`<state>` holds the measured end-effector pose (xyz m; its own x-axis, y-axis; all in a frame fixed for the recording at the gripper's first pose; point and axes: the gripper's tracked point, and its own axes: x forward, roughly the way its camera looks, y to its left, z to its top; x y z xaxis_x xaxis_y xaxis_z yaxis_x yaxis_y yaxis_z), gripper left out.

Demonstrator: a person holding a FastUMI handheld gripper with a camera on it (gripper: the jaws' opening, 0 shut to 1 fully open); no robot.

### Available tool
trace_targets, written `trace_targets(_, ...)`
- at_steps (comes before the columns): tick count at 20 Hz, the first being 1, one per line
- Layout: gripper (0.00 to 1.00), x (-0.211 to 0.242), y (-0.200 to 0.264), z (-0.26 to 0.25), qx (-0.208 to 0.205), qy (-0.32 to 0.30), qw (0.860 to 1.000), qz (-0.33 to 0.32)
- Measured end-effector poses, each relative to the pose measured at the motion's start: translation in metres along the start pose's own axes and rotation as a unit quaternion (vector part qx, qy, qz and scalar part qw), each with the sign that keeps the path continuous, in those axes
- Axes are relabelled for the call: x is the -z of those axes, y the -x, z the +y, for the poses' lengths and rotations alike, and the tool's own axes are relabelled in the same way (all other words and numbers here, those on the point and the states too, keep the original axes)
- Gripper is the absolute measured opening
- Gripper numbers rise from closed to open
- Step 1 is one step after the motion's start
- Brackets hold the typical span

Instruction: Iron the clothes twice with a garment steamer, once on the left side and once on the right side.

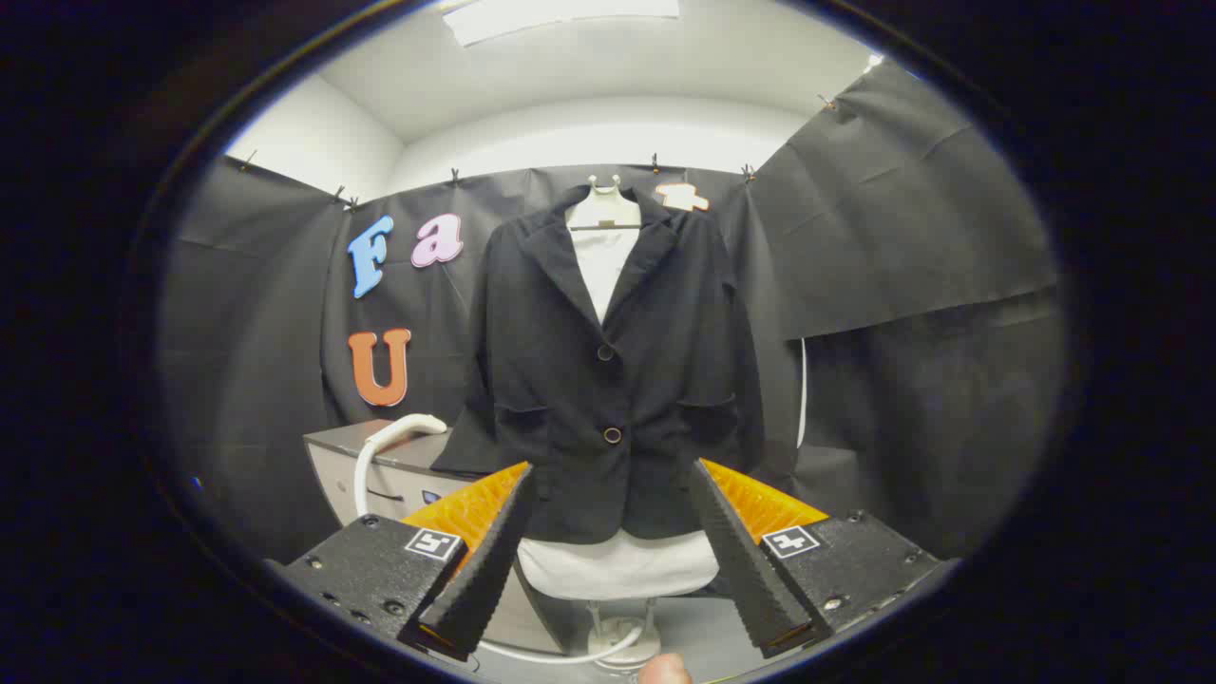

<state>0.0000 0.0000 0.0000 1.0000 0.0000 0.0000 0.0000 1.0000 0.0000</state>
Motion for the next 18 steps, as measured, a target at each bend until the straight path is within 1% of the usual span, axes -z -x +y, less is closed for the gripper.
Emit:
trace_targets(5, 1.0, -0.004, 0.003, 0.009, -0.025, -0.003, 1.0, -0.008)
trace_targets(8, 1.0, -0.005, 0.0, 0.014, -0.03, -0.003, 1.0, -0.007)
trace_targets(10, 1.0, -0.004, 0.0, 0.027, -0.053, -0.009, 0.999, -0.003)
trace_targets(14, 1.0, 0.003, -0.006, 0.036, -0.054, -0.007, 0.998, 0.011)
trace_targets(18, 1.0, 0.006, -0.016, 0.063, -0.062, 0.003, 0.998, 0.021)
